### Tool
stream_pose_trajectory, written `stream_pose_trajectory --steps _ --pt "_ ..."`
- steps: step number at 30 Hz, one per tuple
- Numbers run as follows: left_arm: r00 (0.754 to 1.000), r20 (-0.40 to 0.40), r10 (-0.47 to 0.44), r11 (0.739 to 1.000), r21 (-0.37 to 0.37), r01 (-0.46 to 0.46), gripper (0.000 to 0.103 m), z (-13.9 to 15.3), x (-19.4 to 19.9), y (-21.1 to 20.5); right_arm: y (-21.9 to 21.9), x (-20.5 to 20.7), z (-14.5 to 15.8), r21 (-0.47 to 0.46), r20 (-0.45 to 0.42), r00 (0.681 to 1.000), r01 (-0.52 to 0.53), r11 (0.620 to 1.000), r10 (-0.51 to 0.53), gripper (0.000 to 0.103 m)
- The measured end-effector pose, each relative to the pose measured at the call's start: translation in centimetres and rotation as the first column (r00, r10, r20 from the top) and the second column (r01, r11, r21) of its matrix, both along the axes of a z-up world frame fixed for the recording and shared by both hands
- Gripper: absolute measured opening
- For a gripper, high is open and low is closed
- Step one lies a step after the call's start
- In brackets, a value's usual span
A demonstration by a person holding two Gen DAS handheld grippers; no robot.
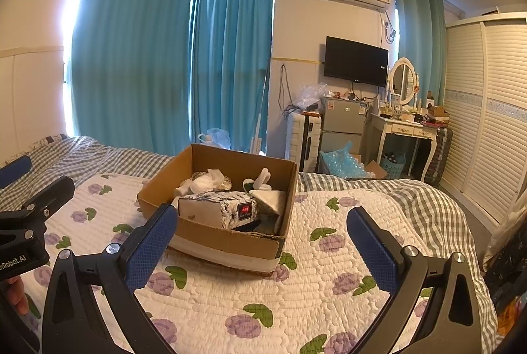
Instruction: Organize soft objects
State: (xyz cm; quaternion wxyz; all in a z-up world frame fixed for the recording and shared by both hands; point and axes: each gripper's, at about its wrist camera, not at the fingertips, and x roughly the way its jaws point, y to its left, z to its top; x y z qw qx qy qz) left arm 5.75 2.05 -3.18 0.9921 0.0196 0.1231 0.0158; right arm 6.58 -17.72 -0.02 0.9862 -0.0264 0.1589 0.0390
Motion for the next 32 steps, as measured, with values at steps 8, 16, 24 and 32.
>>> stream_pose_trajectory --steps 8,16,24,32 --pt "1.000 0.003 0.000 1.000 0.002 0.000 0.103 0.08 0.04 0.03 0.03 0.00 -0.01 0.000 0.000 1.000 0.000 1.000 0.000 0.103" --pt "1.000 0.002 0.001 1.000 0.001 -0.001 0.103 0.07 0.03 0.05 0.04 0.01 0.00 -0.001 -0.001 1.000 0.000 1.000 0.000 0.103" --pt "1.000 0.002 0.001 1.000 0.001 -0.001 0.103 0.10 0.04 0.08 0.01 0.03 -0.03 -0.001 -0.004 1.000 -0.003 1.000 0.003 0.103" --pt "1.000 0.011 0.006 1.000 0.008 -0.006 0.103 0.10 0.03 0.12 0.02 -0.01 -0.10 0.000 -0.006 1.000 -0.003 1.000 0.003 0.103"
